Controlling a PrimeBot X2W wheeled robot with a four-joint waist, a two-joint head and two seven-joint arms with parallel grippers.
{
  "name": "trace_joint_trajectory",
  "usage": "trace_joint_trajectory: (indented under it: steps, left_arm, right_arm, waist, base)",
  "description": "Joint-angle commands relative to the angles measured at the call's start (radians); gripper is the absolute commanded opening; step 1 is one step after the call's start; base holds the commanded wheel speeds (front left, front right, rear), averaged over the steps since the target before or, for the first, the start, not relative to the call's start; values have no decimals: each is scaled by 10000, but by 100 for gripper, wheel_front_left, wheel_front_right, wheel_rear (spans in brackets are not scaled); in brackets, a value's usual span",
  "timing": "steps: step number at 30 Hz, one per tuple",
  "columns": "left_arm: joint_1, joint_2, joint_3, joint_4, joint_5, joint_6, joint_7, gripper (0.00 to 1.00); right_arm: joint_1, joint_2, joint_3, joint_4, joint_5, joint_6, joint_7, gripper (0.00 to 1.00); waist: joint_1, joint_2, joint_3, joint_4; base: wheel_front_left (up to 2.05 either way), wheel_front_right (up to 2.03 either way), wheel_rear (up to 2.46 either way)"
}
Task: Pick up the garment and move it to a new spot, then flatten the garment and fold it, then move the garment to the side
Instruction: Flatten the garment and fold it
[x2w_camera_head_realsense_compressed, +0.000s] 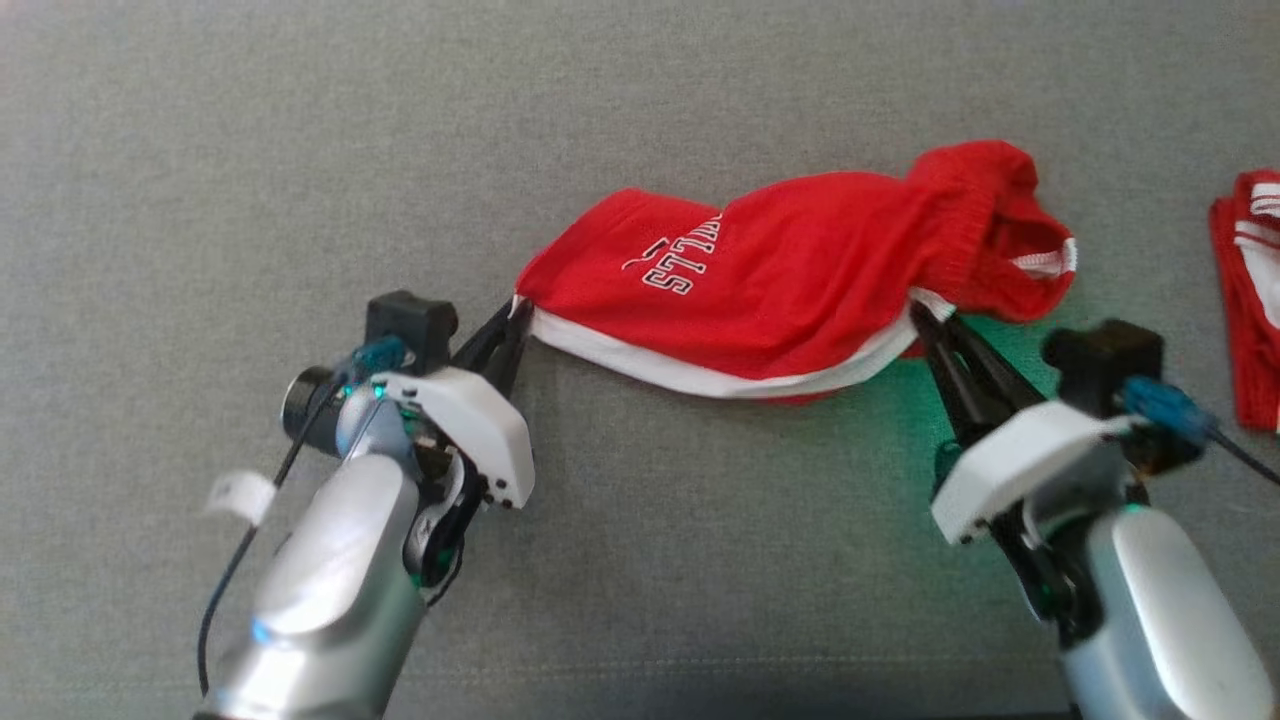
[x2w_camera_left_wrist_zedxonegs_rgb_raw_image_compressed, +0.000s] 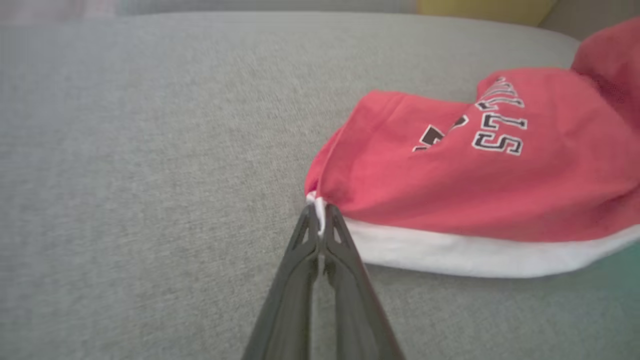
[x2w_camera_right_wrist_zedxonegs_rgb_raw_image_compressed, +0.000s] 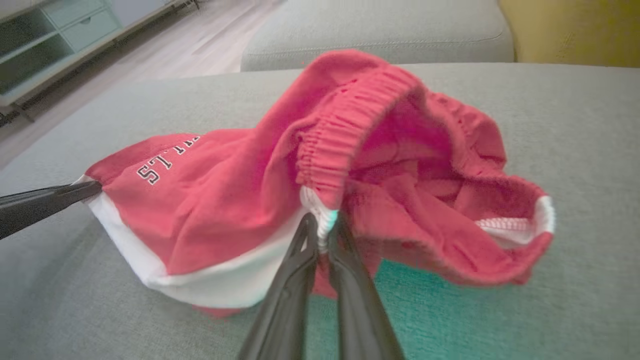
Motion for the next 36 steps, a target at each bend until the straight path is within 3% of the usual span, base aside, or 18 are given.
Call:
trace_joint_trajectory:
  steps: [1,12,24,30,36]
  left_arm:
    - [84,338,401,-647,50,162,-245,0]
    - [916,1251,946,-3852,294,896,-809,0]
    - [238,2146,1554,-7045,814,1410,-278,0]
    - [-55,2298,1703,-7742,712,1482,263,0]
    - [-157,2228,1636,-7600,427,1382,468,0]
  right_arm:
    - [223,77,24,-648,100,-9,-139,0]
    - [701,-185,-804,-2696,186,-9,41,0]
    - [-522,-930,-1492,-4291,661,-9,983,0]
    - [-721,-1016,-1664,-4644,1058,-9,1580,0]
    - [-751,-906,-1762,-4574,1301,-9,1750,0]
  waist:
    - [-1,0,-130,-13]
    - [-1,0,-1100,-67]
    - [-1,0,-2438,-167]
    - [-1,0,-2903,-202]
    - [-1,0,-2879,-224]
  base:
    - [0,0,0]
    - [0,0,0]
    - [0,0,0]
    - [0,0,0]
    - [0,0,0]
